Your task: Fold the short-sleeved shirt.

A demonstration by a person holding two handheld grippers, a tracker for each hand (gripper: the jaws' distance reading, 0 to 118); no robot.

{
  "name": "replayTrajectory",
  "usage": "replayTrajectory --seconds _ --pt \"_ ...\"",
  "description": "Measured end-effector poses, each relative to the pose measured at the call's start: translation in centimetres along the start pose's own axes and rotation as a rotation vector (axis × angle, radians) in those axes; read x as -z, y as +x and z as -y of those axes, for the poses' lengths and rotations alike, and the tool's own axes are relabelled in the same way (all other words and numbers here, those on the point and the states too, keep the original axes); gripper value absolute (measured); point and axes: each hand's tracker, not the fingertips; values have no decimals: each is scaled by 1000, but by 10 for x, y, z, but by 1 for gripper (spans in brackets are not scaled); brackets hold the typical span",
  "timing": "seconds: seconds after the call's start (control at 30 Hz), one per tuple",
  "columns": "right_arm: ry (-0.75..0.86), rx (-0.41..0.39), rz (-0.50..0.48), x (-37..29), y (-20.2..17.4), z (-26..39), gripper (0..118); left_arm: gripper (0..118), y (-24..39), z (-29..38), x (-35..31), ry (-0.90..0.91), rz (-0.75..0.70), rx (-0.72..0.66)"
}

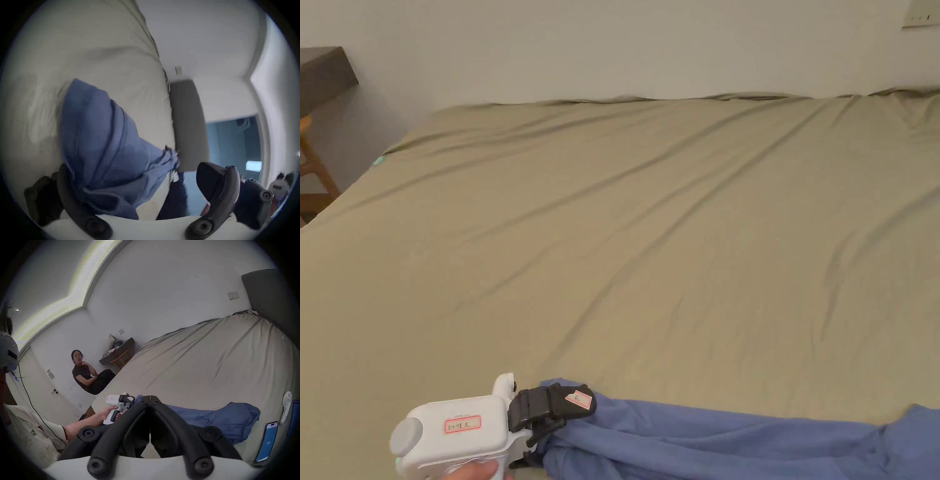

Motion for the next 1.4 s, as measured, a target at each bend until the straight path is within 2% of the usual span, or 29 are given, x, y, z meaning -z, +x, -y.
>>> replayTrajectory --seconds 0.03,0.07,0.1,0.13,0.17,0.2,0.23,0.33,0.4,0.43,0.5,0.57,0.7,0.77,0.83,0.93,1.03,1.1,1.23,1.27,1.3,1.33,1.37,1.4 --pt "-2 1 -5 1 -1 0 2 118 2 5 -1 3 19 -18" --pt "-2 4 -12 2 0 1 2 111 8 10 -1 -3 -13 20" --pt "1 12 -16 3 1 1 2 76 13 15 -1 16 -79 70" --pt "4 23 -20 6 -2 2 2 11 17 20 4 19 -242 112" --pt "5 36 -25 8 0 3 2 10 4 13 -7 14 -359 117" --pt "7 53 -21 10 1 3 2 10 4 16 -6 -6 -331 45" --pt "6 73 -10 13 3 3 2 10 11 17 0 39 -157 -36" --pt "-3 92 27 16 5 2 2 10 12 -4 -17 35 -283 120" --pt "-1 93 39 12 6 -1 2 10 18 -15 -24 2 -312 150" --pt "-1 86 56 10 5 -2 2 10 31 -15 -56 25 -357 176" --pt "6 45 120 8 1 -4 2 10 41 -27 -78 42 -446 194" --pt "7 -11 228 6 -3 -6 2 10 59 -26 -103 76 -552 210" --pt "0 -151 445 9 -18 -9 2 10 66 -33 -139 146 -642 150" --pt "-29 -210 524 12 -23 -10 2 10 81 -32 -140 150 -700 182" --pt "-43 -221 531 15 -23 -10 2 10 106 -15 -127 146 -702 209" --pt "-43 -199 489 16 -22 -9 2 10 148 3 -92 128 -692 335" --pt "-46 -190 469 20 -23 -6 2 10 174 36 -41 61 -604 399" --pt "-53 -194 464 21 -22 -4 2 10 170 48 -2 -31 -650 458" --pt "-70 -198 452 17 -20 -2 2 10 131 66 90 -156 -739 434" --pt "-75 -197 449 15 -20 -2 2 17 115 58 99 -84 -899 534" --pt "-80 -196 448 14 -19 -1 2 25 99 57 110 -80 -888 538" --pt "-84 -195 448 12 -17 -1 2 27 93 59 112 -28 -816 575" --pt "-89 -195 447 11 -16 0 2 44 97 66 113 -7 -742 605" --pt "-92 -195 446 10 -15 1 2 68 98 66 109 -55 -692 581"
